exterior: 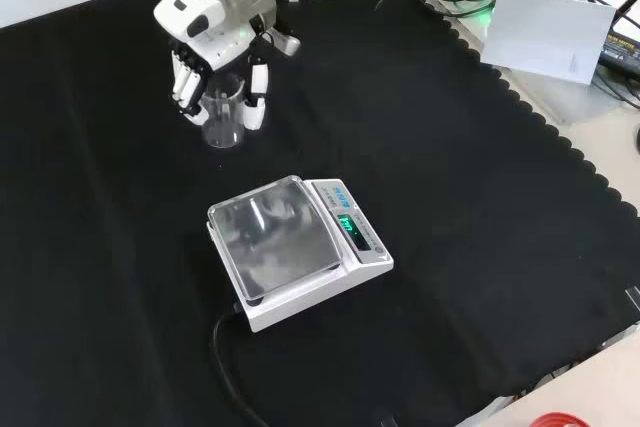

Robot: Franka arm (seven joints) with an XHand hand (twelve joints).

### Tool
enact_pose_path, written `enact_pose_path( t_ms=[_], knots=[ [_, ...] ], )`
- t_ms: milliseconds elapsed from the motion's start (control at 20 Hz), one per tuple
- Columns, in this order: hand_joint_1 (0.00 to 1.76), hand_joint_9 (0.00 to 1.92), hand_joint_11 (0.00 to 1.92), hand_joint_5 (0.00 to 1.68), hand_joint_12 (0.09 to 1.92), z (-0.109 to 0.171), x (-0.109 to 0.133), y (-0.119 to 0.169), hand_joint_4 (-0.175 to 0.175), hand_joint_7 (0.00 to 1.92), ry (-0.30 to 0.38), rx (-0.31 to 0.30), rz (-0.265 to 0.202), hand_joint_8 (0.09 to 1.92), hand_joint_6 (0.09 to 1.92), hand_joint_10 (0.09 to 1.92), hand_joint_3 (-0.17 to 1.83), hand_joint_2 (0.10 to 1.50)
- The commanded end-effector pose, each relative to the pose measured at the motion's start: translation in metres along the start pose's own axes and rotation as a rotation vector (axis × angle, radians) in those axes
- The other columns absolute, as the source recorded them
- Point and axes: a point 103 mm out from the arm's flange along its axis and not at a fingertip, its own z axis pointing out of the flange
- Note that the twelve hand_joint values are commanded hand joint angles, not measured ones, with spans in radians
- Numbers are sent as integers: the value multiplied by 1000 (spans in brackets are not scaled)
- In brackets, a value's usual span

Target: Put the beaker on the electronic balance.

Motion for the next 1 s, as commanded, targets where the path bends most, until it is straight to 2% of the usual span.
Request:
enact_pose_path(
  t_ms=[50, 250, 450, 850, 1000],
  knots=[
    [1227, 1179, 1277, 963, 768, 7, 35, 3, 51, 1013, 13, 19, -56, 1143, 1216, 922, 707, 770],
    [1227, 1179, 1278, 963, 769, 3, 78, 12, 52, 1014, 26, 32, -112, 1142, 1215, 922, 706, 770],
    [1228, 1181, 1279, 966, 770, 18, 116, 20, 52, 1015, 36, 55, -188, 1140, 1210, 925, 704, 770],
    [1229, 1183, 1280, 973, 772, 65, 146, 32, 53, 1017, 47, 132, -243, 1135, 1198, 928, 701, 769],
    [1229, 1183, 1280, 975, 773, 72, 150, 35, 53, 1016, 60, 148, -262, 1135, 1194, 928, 700, 769]
  ],
)
